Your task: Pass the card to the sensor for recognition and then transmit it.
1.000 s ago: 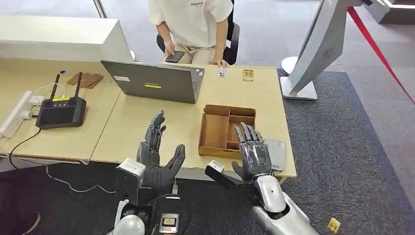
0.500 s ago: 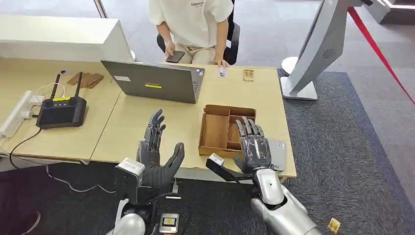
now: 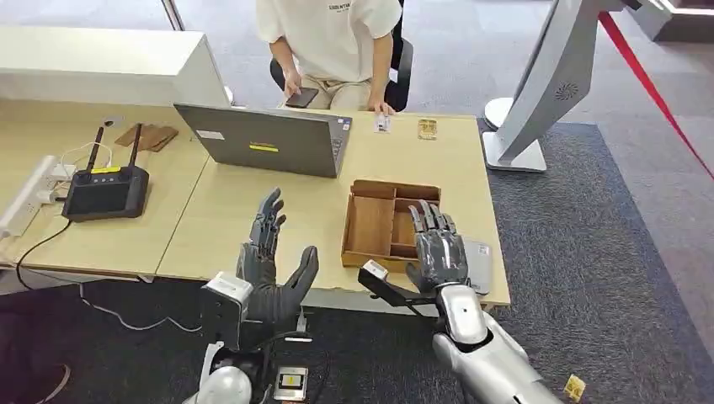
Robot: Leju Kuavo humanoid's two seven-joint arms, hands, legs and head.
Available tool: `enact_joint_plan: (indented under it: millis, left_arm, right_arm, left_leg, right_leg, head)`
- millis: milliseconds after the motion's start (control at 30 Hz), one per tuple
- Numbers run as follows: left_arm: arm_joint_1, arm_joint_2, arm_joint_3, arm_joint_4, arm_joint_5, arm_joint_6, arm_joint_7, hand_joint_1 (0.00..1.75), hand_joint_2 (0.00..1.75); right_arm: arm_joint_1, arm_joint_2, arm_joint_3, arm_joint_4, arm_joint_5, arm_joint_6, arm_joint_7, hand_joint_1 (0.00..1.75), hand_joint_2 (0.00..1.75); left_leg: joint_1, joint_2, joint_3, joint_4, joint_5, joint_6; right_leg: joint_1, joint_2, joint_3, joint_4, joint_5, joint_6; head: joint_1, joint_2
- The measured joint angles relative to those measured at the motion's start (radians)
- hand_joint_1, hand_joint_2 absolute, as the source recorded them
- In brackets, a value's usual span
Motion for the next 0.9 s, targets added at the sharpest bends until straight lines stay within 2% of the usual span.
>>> enact_joint_plan:
  millis: [900]
  left_arm:
    - [0.0,0.0,0.0,0.0,0.0,0.0,0.002,0.0,1.75]
  right_arm:
    - [-0.009,0.006,0.002,0.05,0.01,0.0,0.0,0.0,1.75]
  left_leg:
    - [0.0,0.0,0.0,0.0,0.0,0.0]
  right_leg:
    - [0.0,0.0,0.0,0.0,0.0,0.0]
  head:
    - [0.0,0.0]
